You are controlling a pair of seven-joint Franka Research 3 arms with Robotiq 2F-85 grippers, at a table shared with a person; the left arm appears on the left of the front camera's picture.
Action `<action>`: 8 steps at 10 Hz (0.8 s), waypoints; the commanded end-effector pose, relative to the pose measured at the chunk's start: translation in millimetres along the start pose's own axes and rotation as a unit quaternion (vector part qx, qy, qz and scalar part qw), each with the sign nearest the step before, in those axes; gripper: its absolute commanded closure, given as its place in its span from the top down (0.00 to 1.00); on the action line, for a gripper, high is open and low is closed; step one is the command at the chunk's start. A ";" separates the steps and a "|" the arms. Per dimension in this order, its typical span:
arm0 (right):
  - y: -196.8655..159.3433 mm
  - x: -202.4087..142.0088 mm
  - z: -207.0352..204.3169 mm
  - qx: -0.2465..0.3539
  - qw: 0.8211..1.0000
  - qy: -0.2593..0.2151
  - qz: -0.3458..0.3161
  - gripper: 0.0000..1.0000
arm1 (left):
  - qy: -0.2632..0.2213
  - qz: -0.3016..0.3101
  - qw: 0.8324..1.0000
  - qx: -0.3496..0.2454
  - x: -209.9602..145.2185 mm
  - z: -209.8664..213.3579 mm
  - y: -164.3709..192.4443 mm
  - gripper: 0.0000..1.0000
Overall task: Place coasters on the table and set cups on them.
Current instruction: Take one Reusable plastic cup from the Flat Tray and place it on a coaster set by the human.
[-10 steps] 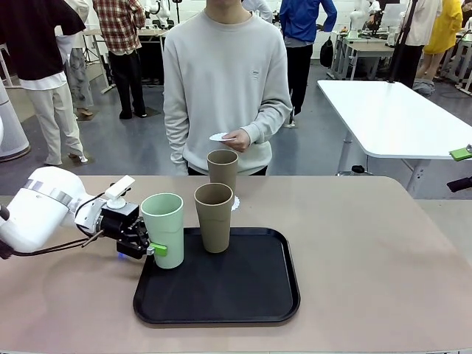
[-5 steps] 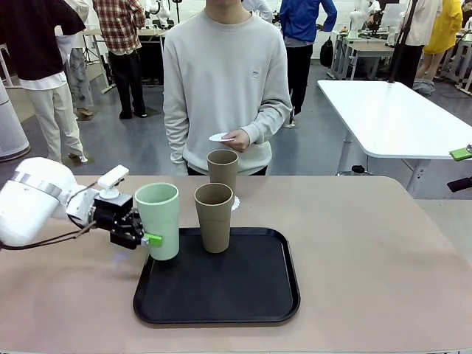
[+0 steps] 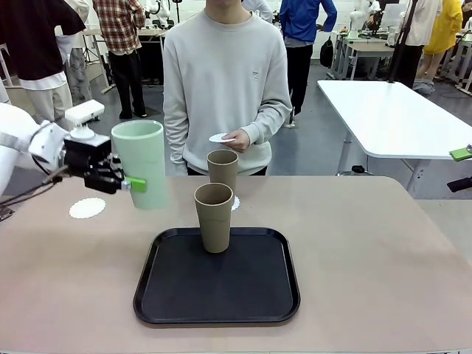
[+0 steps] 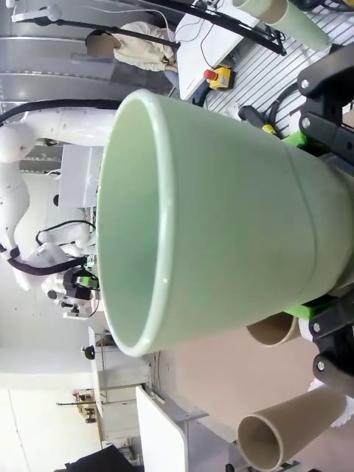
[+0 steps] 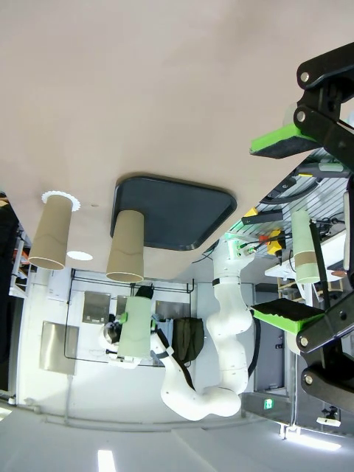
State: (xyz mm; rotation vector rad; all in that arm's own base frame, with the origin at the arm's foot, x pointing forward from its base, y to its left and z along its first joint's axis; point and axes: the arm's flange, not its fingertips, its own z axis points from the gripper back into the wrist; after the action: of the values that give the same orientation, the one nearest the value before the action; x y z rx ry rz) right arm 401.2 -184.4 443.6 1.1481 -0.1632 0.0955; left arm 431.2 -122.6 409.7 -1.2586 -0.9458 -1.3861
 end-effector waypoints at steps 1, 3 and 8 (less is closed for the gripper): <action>0.0 0.8 -0.7 0.001 1.000 -0.004 0.004 1.00 | -0.006 0.011 1.000 0.018 21.8 -1.6 -1.6 0.00; 0.0 0.8 -0.7 0.001 1.000 -0.004 0.004 1.00 | -0.012 0.014 0.999 0.028 27.6 1.7 -0.8 0.00; 0.0 0.8 -0.7 0.001 1.000 -0.004 0.004 1.00 | 0.001 0.002 1.000 0.008 24.6 2.7 -3.2 0.00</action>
State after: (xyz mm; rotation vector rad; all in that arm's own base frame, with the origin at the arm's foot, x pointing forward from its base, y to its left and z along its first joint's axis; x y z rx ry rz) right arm 401.2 -184.4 443.6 1.1481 -0.1632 0.0954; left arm 429.8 -123.3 433.7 -1.2490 -0.9466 -1.3641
